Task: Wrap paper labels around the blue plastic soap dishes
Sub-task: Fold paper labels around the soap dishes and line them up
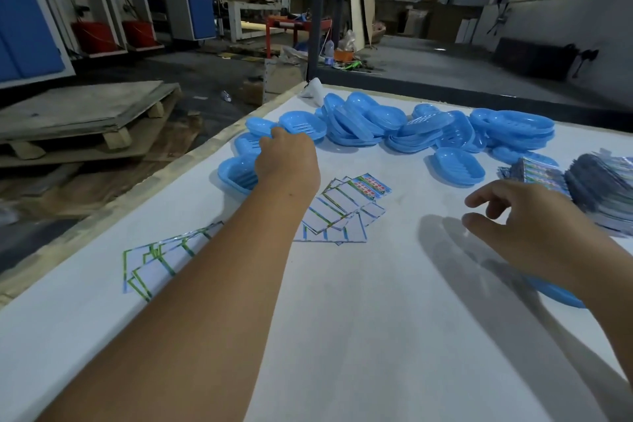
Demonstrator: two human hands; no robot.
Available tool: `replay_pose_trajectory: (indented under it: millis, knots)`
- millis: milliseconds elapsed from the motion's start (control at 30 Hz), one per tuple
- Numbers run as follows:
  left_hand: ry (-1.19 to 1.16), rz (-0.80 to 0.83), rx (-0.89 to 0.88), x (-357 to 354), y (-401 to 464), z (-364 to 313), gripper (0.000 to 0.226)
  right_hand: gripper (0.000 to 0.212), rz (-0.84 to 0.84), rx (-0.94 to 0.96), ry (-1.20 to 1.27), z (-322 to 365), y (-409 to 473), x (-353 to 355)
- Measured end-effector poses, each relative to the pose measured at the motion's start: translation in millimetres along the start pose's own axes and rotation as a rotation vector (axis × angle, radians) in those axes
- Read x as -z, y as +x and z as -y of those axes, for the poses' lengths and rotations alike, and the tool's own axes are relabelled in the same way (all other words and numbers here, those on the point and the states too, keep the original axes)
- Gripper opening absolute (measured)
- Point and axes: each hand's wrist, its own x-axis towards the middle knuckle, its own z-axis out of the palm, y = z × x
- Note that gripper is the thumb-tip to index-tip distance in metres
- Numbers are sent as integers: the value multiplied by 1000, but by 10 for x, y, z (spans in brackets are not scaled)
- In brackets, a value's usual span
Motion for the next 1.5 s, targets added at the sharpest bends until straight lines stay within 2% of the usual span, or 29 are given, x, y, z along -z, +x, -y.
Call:
replay_pose_trajectory:
  millis: [133,233,367,467,600,700,767,933,1067,1267,1367,1433,1500]
  knots:
    - [-54,-80,-54,77,-34,-103,42,11,-11,19,26,11,-1,-7]
    - [-132,-226,-189,119,-95,-213,37,10,-27,32,47,8,1,-17]
    - [-346,-416,-412,134,-198,-328,33,10,-56,33,69,1,-5,-20]
    - [-554,-435,-543,134,-280,-434,34,16,-87,35,96,21,1,-13]
    - [-776,-348,-567,96,-391,-571,28,49,-127,108,130,63,-23,14]
    - [-951,-189,-476,71,-442,-653,24,78,-112,155,145,78,-43,21]
    - [-1074,-72,-388,56,-445,-686,24,89,-71,190,123,76,-46,10]
    - [-1265,49,-213,61,-415,-687,24,90,-66,241,96,77,-32,-37]
    - [-1450,282,-126,21,-450,-721,26,81,-47,263,100,86,-35,-25]
    - [-1487,419,-78,-58,-488,-743,24,79,18,268,63,94,-44,-30]
    - [-1384,441,-111,-79,-499,-728,18,74,37,248,7,97,-51,-21]
    - [-1160,360,-174,-88,-474,-687,16,68,55,230,-10,86,-55,-10]
    - [-938,194,-248,-61,-405,-613,16,60,87,200,-9,55,-60,3]
